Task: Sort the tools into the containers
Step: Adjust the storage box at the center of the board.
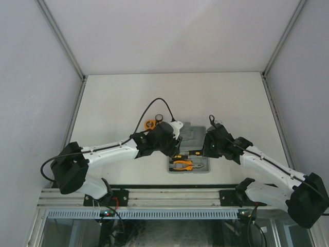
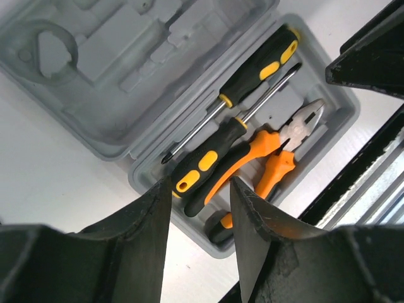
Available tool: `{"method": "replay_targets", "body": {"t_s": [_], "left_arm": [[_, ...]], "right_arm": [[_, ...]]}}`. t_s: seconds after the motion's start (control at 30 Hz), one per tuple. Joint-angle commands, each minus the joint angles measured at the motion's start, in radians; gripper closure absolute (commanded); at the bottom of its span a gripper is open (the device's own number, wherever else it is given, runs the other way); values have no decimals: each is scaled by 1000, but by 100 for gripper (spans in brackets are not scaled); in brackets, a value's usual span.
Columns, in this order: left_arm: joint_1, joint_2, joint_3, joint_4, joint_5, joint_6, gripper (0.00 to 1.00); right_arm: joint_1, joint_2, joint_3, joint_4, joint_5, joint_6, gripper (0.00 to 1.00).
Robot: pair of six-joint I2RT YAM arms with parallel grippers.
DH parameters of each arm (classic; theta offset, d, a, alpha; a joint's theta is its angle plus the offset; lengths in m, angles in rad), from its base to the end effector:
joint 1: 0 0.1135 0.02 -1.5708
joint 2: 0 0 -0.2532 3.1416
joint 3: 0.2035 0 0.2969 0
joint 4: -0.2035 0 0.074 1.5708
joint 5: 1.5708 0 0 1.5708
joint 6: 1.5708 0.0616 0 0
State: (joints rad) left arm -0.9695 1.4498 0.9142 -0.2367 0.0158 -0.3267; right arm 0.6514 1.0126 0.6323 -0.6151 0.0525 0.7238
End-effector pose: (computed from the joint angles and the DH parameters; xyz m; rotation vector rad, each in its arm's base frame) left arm 0.2069 -0.3034 0.1734 0.7782 2.3115 -0.6366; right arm 0.2023 0.1502 0.1624 0.1156 2.6276 0.4406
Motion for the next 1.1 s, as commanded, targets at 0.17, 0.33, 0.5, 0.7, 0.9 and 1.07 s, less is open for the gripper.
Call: {"method": "replay_targets", "body": {"t_s": [0.17,0.33,0.5,0.7,0.9,1.07], "left_arm": [[5,26,-84,131,61,85,55],[5,51,-104,165,60,103,56],[5,74,-100,177,46,115,57],[5,95,-97,183,60,128,60],[5,98,-117,196,84,132,63],[5,99,-125,198,86,128,64]], "right_arm": [[29,139,117,21,1,-12,74],[14,185,118,35,-24,-12,75],[13,224,128,47,-38,-13,75],[13,251,135,70,-64,-16,75],[24,278,153,84,-78,-21,75],[25,293,160,81,-68,-26,76]]}}
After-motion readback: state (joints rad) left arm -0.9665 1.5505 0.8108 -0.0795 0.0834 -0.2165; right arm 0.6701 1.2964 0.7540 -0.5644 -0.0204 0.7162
